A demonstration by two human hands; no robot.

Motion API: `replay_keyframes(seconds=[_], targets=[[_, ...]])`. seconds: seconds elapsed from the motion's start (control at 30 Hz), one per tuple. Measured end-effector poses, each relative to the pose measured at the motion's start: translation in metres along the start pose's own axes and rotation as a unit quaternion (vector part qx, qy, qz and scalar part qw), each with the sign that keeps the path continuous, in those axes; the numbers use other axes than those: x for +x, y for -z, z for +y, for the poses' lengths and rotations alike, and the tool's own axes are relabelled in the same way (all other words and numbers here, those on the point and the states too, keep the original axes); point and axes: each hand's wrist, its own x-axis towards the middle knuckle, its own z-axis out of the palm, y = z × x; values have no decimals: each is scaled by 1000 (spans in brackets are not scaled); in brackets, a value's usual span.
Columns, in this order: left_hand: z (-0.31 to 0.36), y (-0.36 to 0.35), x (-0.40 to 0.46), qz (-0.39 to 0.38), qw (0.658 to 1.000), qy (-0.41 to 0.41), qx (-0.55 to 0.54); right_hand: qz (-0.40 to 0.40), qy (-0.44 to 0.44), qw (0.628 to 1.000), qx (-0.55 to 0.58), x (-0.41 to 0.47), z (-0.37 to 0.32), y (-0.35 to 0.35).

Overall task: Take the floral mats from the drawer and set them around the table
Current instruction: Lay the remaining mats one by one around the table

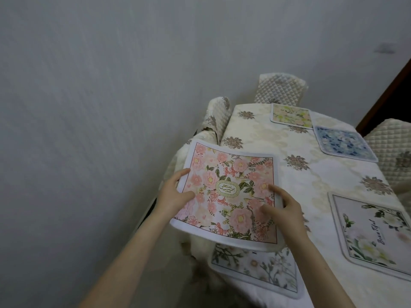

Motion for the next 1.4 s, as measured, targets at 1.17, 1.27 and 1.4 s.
replay_keyframes(seconds=[1.17,1.27,1.4], targets=[[-8,182,300,-61,997,26,32,85,-68,991,78,180,-74,-257],[-6,174,333,-77,996,30,27,105,-79,988,80,200,-77,-259],[-5,161,381,-107,994,25,18,137,-89,983,79,230,-80,-265]])
